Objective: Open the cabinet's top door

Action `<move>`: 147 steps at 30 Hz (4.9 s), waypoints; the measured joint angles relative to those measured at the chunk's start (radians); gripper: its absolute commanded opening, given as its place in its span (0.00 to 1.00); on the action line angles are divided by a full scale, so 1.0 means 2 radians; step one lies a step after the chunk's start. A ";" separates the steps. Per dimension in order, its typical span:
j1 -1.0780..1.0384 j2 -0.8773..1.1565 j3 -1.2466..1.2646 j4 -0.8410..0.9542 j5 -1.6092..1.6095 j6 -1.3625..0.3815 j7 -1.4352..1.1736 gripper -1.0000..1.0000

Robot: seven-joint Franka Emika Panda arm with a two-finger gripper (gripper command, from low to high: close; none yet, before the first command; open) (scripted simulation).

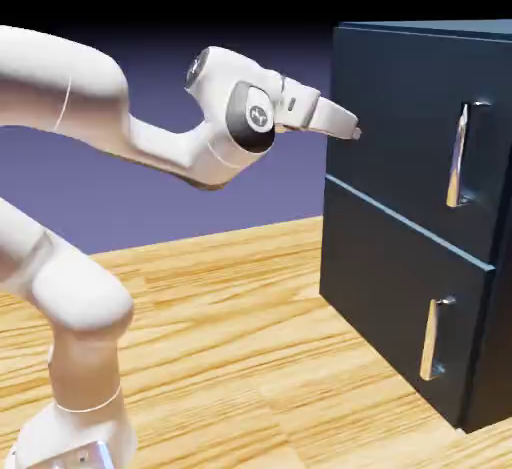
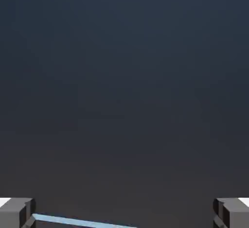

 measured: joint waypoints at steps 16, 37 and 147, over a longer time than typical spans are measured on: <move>0.126 -0.048 -0.144 0.078 -0.348 -0.005 0.248 1.00; 0.291 -0.112 -0.333 0.181 -0.805 -0.011 0.573 1.00; -0.520 -0.283 0.905 0.369 0.341 -1.015 0.341 0.00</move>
